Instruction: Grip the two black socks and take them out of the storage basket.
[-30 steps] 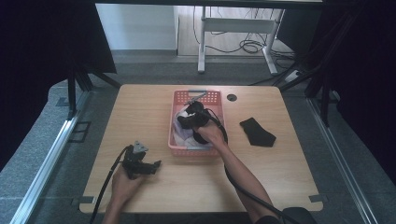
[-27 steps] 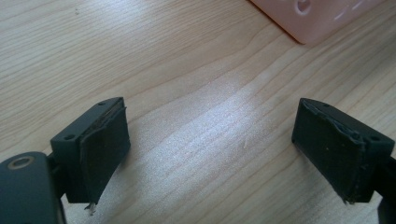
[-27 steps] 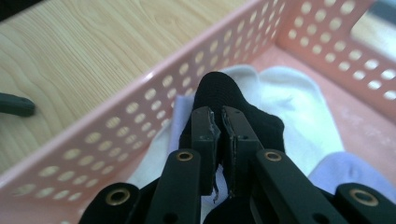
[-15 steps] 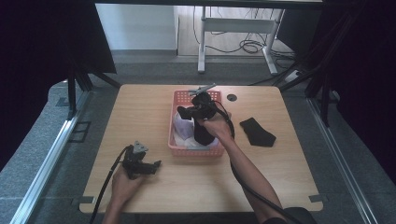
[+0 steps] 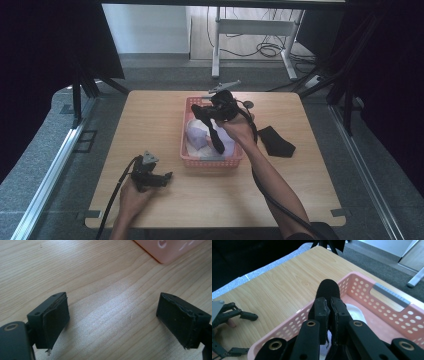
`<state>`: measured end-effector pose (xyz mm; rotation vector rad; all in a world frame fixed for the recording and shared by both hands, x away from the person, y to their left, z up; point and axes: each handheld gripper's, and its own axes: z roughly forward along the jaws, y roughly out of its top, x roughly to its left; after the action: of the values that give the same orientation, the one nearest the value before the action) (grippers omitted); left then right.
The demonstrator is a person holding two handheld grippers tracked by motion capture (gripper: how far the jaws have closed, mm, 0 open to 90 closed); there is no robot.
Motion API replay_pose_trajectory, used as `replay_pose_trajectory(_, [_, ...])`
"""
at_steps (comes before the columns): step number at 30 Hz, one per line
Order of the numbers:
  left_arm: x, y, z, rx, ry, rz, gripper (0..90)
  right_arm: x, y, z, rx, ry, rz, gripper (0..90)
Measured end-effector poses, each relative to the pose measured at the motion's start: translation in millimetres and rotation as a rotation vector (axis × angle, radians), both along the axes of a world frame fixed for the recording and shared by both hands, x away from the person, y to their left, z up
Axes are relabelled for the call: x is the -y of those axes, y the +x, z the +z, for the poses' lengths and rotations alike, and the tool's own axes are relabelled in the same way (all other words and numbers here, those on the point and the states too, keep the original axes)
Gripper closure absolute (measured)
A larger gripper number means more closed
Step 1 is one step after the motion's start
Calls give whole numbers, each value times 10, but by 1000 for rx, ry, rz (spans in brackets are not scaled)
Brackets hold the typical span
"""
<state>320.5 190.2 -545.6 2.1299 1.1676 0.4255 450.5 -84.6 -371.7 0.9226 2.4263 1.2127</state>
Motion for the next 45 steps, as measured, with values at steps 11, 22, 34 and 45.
replay_pose_trajectory(11, [0,-1,1,0,1,1,108,106,-20,235,15,34,-13,846])
replay_pose_trajectory(22, [-2,0,4,-3,4,-1,108,209,-52,498,44,56,-22,847])
replay_pose_trajectory(34, [-3,-1,5,-6,5,-2,108,375,-80,835,82,68,-56,846])
replay_pose_trajectory(45, [-3,-1,4,-6,4,-2,108,599,-94,1104,117,59,-110,846])
